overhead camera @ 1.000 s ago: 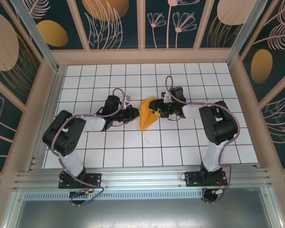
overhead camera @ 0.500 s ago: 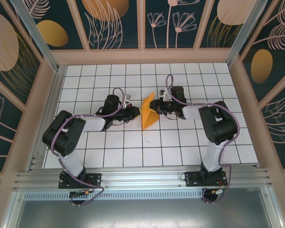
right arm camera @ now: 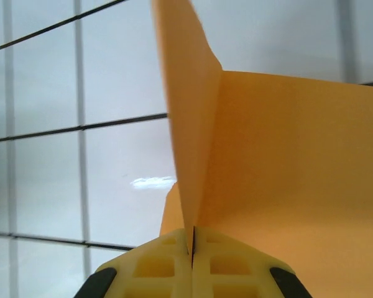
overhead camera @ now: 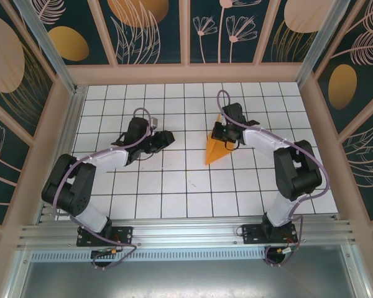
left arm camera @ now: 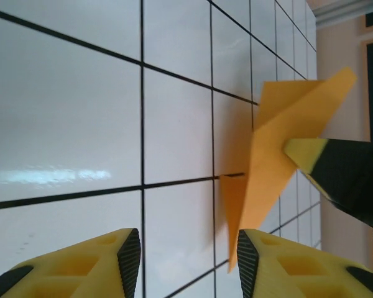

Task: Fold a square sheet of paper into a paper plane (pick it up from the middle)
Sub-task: Turn over a square sheet of paper at the center of the table.

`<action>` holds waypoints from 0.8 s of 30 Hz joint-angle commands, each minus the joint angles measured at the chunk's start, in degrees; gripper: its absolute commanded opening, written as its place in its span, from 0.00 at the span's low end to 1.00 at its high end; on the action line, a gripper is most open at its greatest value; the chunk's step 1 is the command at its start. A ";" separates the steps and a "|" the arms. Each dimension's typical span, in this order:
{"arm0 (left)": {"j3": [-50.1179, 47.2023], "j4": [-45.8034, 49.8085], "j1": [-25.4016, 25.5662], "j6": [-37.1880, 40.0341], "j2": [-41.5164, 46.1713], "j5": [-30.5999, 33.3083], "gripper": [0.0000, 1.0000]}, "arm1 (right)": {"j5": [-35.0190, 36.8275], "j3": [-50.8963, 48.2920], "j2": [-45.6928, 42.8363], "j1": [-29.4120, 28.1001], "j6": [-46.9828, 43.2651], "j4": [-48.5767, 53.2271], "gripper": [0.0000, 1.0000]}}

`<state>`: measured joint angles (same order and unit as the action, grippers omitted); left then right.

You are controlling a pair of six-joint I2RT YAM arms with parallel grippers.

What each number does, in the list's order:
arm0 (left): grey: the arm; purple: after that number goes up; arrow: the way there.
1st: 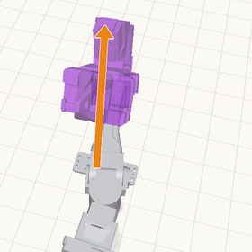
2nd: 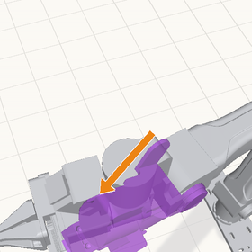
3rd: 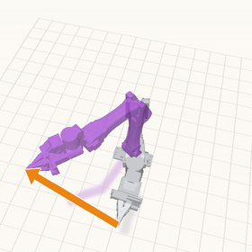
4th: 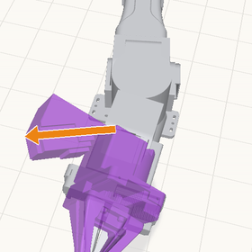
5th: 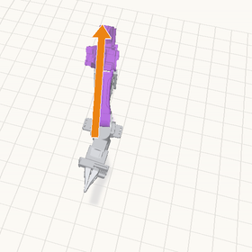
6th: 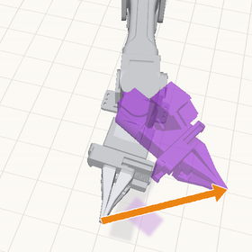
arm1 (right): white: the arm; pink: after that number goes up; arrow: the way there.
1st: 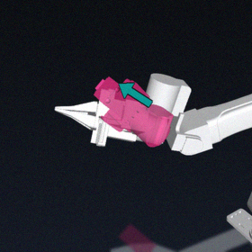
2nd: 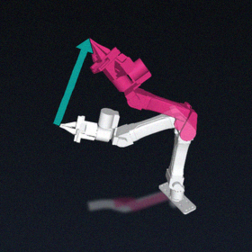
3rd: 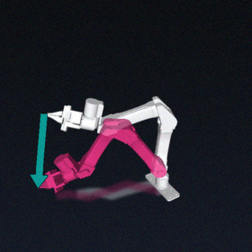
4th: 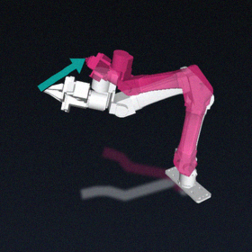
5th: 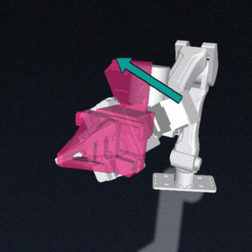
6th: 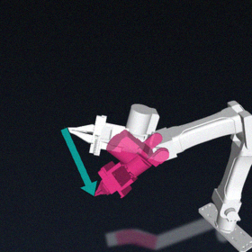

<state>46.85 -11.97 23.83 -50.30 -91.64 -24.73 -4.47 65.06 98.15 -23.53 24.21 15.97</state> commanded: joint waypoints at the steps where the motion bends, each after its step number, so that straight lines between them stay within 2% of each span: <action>1: 1.05 6.61 -1.21 3.09 1.62 6.23 0.48 | 20.69 4.43 -1.98 -1.17 -7.29 13.26 0.05; 3: 1.22 8.02 -1.89 3.36 2.22 8.39 0.49 | 28.61 6.90 -1.86 -1.93 -9.43 16.07 0.05; 7: 0.93 10.15 -3.71 3.32 3.47 11.74 0.52 | 48.79 10.76 1.18 -5.36 -14.45 20.11 0.05; 10: 0.45 10.50 -5.53 2.70 4.06 12.05 0.53 | 58.23 12.86 6.21 -8.53 -15.21 22.95 0.05; 14: 0.08 11.71 -8.05 2.83 6.19 13.46 0.54 | 63.61 15.85 14.07 -13.50 -13.25 26.42 0.05; 18: 0.35 13.34 -12.76 3.58 9.27 13.61 0.55 | 68.86 21.02 23.32 -17.40 -7.76 33.93 0.08; 24: 2.89 16.50 -18.47 5.92 11.57 13.22 0.59 | 68.44 28.26 31.02 -22.92 -1.80 42.39 0.15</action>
<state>47.64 1.58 6.81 -46.68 -81.01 -11.86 60.58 89.38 128.16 -44.31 18.11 50.74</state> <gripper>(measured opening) 0.584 0.145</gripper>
